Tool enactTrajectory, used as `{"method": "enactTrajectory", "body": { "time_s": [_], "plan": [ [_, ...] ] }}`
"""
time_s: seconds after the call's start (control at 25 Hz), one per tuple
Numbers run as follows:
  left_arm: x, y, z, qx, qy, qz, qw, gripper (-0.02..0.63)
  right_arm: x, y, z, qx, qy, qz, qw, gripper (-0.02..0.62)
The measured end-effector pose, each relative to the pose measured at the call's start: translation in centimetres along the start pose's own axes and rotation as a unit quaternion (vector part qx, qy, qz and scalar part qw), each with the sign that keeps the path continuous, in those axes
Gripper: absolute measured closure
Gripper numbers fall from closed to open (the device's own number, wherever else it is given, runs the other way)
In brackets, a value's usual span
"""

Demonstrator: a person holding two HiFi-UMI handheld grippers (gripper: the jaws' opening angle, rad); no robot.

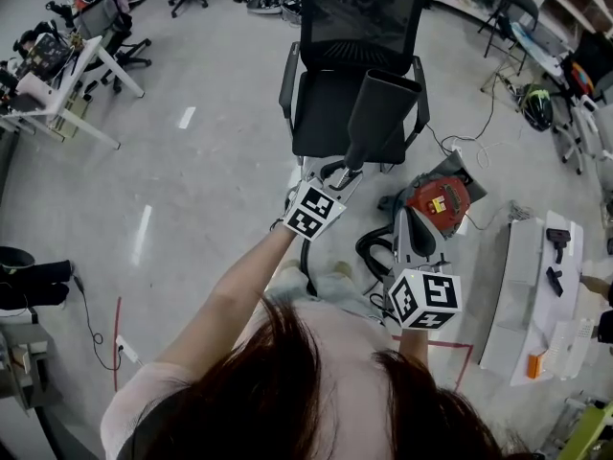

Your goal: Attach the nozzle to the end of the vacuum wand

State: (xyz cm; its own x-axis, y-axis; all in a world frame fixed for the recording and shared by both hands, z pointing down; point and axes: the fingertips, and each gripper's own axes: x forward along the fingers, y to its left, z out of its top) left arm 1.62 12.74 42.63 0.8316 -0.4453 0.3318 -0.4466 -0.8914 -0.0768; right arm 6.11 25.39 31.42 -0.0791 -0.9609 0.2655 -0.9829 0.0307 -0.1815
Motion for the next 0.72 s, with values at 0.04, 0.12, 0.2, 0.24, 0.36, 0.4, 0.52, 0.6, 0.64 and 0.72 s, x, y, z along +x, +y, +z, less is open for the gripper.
{"method": "enactTrajectory", "body": {
  "time_s": [0.04,0.12,0.2,0.24,0.36,0.4,0.52,0.6,0.64,0.72],
  "plan": [
    [0.1,0.0,0.0,-0.001,0.0,0.003,1.0,0.45,0.0,-0.2,-0.1,0.0,0.001,0.001,1.0,0.561],
    [0.2,0.0,0.0,-0.003,0.0,0.007,1.0,0.449,0.0,-0.6,-0.2,0.001,0.004,0.003,1.0,0.563],
    [0.2,-0.1,0.0,-0.004,0.001,0.01,0.9999,0.45,0.1,-0.8,-0.2,0.001,0.006,0.006,1.0,0.565],
    [0.2,0.0,0.0,-0.004,0.001,0.011,0.9999,0.449,0.2,-0.8,-0.2,0.0,0.007,0.008,1.0,0.566],
    [0.3,0.1,0.1,-0.004,0.0,0.014,0.9999,0.451,0.4,-0.7,-0.1,-0.002,0.008,0.012,1.0,0.566],
    [0.3,0.0,0.1,-0.005,0.0,0.014,0.9999,0.449,0.4,-0.7,-0.1,-0.002,0.009,0.013,1.0,0.566],
    [0.2,-0.1,0.0,-0.005,-0.001,0.013,0.9999,0.45,0.3,-0.5,-0.3,-0.001,0.01,0.015,1.0,0.568],
    [0.1,0.1,0.1,-0.005,-0.001,0.012,0.9999,0.449,0.5,-0.1,-0.4,-0.001,0.013,0.017,1.0,0.568],
    [0.0,0.2,0.1,-0.005,-0.002,0.011,0.9999,0.449,0.6,0.1,-0.4,0.0,0.014,0.017,1.0,0.568],
    [-0.2,0.5,0.0,-0.005,-0.003,0.01,0.9999,0.45,0.8,0.5,-0.4,0.003,0.015,0.021,1.0,0.568]
  ]
}}
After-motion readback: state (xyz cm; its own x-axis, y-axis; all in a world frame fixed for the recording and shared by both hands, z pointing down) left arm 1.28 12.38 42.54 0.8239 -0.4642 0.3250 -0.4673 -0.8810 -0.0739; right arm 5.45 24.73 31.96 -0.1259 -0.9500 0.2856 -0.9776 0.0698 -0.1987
